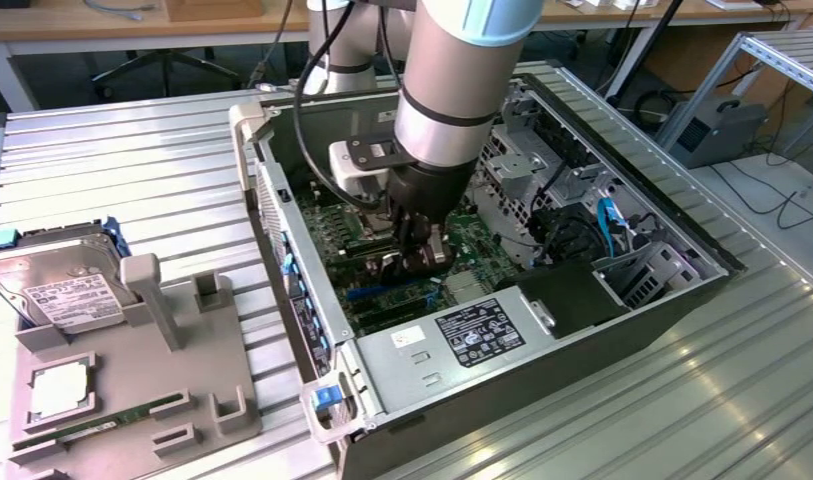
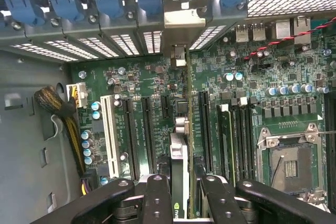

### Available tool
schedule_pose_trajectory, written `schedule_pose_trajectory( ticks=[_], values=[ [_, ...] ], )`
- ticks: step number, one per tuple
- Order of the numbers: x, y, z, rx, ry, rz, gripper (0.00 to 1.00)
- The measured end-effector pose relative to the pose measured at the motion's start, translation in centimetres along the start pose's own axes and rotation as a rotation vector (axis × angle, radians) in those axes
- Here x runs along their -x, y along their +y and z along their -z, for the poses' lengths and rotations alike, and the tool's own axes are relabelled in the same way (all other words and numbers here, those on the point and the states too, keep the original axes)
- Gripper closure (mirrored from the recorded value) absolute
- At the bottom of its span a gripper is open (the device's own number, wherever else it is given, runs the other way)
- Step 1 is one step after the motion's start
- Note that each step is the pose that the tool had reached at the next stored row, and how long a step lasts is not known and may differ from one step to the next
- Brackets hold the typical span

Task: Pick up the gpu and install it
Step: 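Insert the gpu into the slot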

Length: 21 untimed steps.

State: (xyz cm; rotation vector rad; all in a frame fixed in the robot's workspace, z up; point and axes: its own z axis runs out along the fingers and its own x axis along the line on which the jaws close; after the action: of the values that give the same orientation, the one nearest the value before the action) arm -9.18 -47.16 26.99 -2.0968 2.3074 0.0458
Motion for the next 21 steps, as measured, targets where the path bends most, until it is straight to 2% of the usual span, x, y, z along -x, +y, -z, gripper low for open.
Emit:
schedule_pose_trajectory(
  ticks=[4, 6, 21],
  values=[
    [0.08, 0.02, 0.0, 0.0, 0.0, 0.0, 0.73],
    [0.1, -0.11, -0.01, 0.0073, 0.0033, 0.0, 0.73],
    [0.22, 0.25, -0.01, 0.0073, 0.0033, 0.0, 0.73]
  ],
)
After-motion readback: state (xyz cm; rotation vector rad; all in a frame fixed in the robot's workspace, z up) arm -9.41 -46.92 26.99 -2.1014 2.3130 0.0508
